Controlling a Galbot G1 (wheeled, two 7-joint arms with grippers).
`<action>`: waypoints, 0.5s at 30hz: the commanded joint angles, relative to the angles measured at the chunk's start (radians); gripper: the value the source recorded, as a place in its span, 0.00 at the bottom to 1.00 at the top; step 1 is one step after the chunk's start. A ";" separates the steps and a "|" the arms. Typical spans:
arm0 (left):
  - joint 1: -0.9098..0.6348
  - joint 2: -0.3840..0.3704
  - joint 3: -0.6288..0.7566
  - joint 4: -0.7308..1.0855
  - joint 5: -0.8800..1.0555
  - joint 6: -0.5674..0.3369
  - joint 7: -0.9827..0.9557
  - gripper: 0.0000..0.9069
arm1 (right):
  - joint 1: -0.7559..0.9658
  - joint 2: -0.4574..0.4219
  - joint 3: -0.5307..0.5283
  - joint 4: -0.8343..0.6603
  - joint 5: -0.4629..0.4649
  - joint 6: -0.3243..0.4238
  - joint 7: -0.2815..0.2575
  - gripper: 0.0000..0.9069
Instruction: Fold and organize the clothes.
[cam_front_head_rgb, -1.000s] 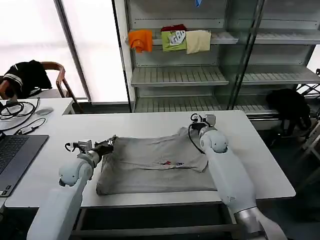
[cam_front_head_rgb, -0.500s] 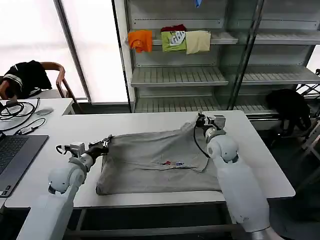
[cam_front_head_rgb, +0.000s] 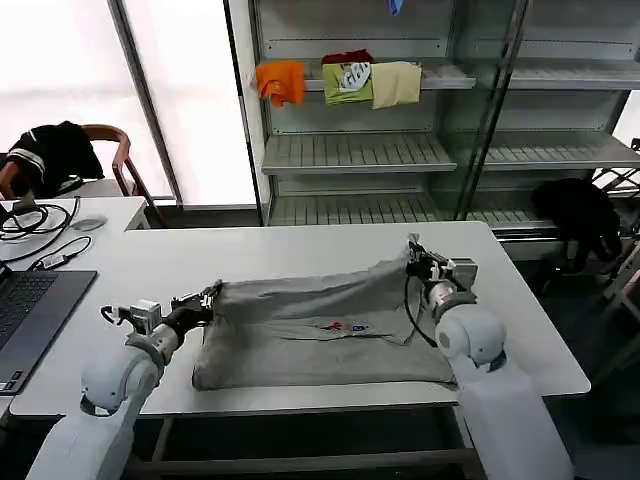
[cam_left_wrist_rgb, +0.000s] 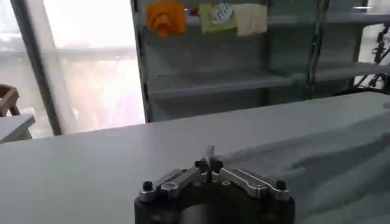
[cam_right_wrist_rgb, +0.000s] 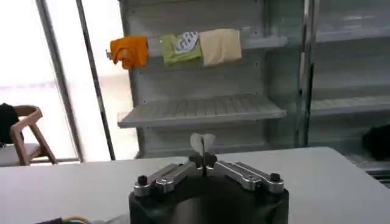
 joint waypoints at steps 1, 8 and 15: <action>0.102 -0.006 -0.004 -0.054 0.028 -0.009 0.013 0.01 | -0.211 -0.020 0.072 0.126 0.008 0.002 0.004 0.00; 0.128 -0.012 -0.006 -0.040 0.058 -0.017 0.025 0.01 | -0.318 -0.028 0.098 0.153 -0.013 0.003 0.022 0.00; 0.152 -0.014 -0.005 -0.049 0.076 -0.018 0.030 0.01 | -0.371 -0.024 0.088 0.124 -0.048 0.031 0.024 0.00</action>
